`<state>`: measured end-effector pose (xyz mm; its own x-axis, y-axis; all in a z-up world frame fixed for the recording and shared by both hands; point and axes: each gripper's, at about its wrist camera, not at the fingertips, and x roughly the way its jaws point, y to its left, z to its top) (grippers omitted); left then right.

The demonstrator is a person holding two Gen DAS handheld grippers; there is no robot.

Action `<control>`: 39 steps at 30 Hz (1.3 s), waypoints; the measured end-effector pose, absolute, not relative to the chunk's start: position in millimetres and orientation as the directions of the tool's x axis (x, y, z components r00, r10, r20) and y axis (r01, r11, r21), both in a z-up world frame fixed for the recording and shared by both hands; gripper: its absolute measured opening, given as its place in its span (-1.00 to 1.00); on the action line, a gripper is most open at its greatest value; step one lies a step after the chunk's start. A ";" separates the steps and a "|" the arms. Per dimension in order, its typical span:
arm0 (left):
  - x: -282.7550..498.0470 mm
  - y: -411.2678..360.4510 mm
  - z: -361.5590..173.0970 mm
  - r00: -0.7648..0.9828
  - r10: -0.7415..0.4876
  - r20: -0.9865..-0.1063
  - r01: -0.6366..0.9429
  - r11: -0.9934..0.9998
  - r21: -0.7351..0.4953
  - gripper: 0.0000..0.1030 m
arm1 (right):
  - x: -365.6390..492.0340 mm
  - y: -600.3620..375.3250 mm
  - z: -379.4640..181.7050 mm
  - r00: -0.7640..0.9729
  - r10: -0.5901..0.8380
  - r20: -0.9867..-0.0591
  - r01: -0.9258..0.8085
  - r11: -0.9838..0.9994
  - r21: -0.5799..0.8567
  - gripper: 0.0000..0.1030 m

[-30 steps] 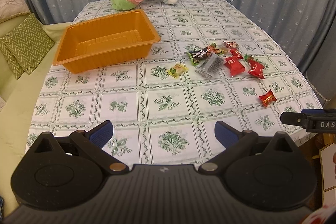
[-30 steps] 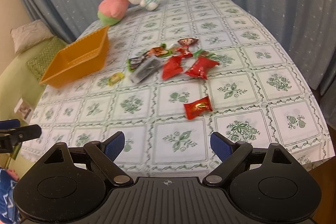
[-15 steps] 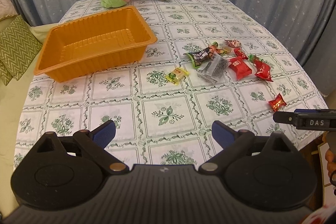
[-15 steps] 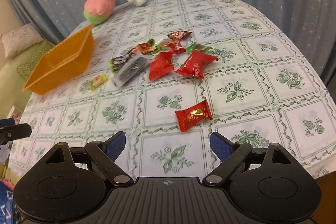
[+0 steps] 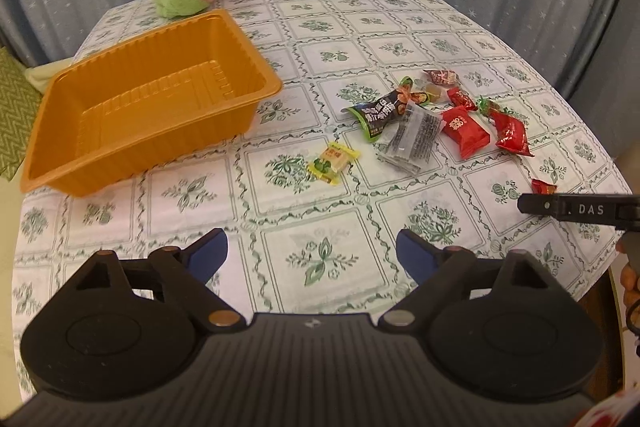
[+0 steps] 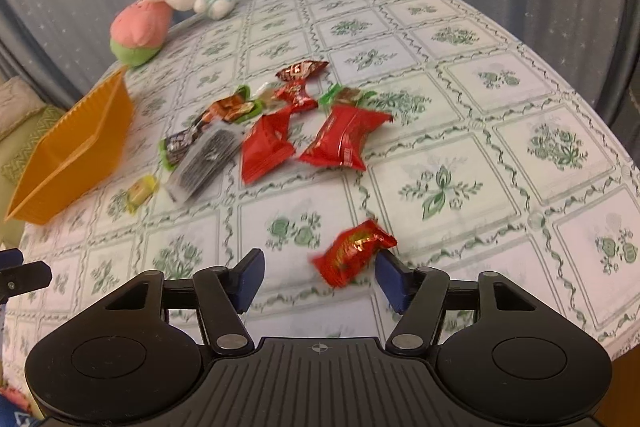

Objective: Organize snacks
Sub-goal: 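Grasp the yellow-green candy with the left tool while the right tool grasps a small red candy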

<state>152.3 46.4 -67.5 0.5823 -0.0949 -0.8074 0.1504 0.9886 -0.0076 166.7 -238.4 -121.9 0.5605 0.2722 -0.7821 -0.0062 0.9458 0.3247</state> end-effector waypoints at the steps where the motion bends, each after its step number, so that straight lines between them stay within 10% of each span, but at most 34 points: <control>1: 155.8 45.2 -68.7 0.582 -0.098 -0.807 0.163 0.987 -0.003 0.73 | 168.8 -236.6 -121.8 0.563 0.259 -0.785 -0.007 0.951 0.309 0.13; 18: 211.4 34.5 -92.0 0.552 -0.185 -0.813 0.323 0.946 0.004 0.31 | 172.7 -215.6 -127.2 0.596 0.084 -0.798 -0.051 0.996 0.066 -0.57; 39: 261.0 23.8 -128.5 0.505 -0.223 -0.834 0.460 0.887 0.041 -0.43 | 173.5 -243.0 -101.2 0.614 0.075 -0.786 0.129 0.973 0.193 -0.58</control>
<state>261.0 23.8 -128.5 0.5050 -0.2233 -0.8338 0.4595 0.8872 0.0407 173.5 -243.0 -101.2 0.6135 0.0750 -0.7861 0.1285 0.9727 0.1931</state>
